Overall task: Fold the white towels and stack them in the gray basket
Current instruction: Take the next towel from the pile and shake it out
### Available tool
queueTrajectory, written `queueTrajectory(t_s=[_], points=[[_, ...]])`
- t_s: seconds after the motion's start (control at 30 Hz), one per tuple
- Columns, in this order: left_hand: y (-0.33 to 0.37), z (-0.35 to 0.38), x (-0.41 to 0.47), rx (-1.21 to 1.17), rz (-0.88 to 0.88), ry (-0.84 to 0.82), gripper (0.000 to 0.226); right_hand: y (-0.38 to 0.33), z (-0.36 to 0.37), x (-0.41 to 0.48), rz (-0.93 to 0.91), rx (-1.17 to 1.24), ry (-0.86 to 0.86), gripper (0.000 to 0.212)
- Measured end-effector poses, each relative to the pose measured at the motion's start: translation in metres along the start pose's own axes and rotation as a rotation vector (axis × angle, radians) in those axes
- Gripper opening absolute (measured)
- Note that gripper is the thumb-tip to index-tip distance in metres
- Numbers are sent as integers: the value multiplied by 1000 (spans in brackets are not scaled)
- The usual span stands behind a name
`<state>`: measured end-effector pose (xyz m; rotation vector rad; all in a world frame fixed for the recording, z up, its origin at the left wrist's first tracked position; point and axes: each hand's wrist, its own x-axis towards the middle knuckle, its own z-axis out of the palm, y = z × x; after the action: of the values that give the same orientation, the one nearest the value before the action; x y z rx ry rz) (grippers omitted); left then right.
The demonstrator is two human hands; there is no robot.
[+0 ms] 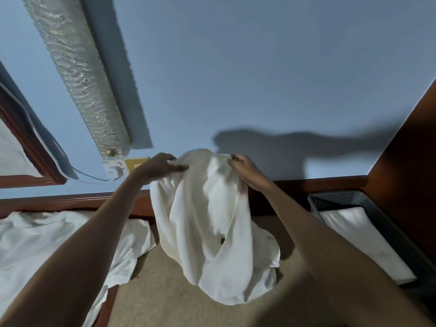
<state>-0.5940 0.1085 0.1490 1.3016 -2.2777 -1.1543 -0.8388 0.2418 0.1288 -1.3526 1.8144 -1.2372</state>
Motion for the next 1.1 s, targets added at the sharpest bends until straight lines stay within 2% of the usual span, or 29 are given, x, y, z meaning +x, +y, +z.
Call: queueTrajectory(t_s=[0.07, 0.13, 0.2, 0.23, 0.37, 0.43, 0.5, 0.6, 0.67, 0.73, 0.8, 0.93, 1.0, 1.1], points=[[8, 11, 0, 103, 30, -90, 84, -26, -9, 3, -95, -73, -55, 26], [29, 19, -4, 6, 114, -236, 91, -51, -20, 6, -138, -110, -108, 22], [48, 19, -6, -117, 178, -373, 61, -72, -34, 8, -201, -111, -119, 20], [56, 17, -6, -127, 211, -385, 46, -76, -40, 8, -218, -105, -111, 21], [76, 6, -6, -151, 292, -347, 77, -62, -53, 5, -246, -141, -102, 15], [79, 3, -7, -180, 332, -318, 74, -45, -53, 1, -242, -159, -96, 14], [84, 2, -10, -180, 368, -280, 63, -27, -47, -3, -257, -201, -67, 22], [86, 5, -12, -182, 405, -218, 54, 0, -33, -8, -250, -320, -4, 6], [84, 5, -12, -213, 398, -180, 53, 18, -23, -11, -166, -357, -15, 6], [79, 3, -13, -254, 378, -139, 47, 29, -14, -14, -19, -373, -59, 22], [69, 2, -11, -270, 348, -89, 45, 36, -11, -14, 105, -313, -68, 35], [38, 1, -4, -190, 209, -2, 52, 21, -15, -8, 190, 88, -121, 22], [28, 3, -4, -51, 138, 16, 47, -1, -22, -2, 166, 153, -86, 20], [38, 10, -13, -6, 164, -95, 87, -39, -34, 7, 50, 223, -144, 24]])
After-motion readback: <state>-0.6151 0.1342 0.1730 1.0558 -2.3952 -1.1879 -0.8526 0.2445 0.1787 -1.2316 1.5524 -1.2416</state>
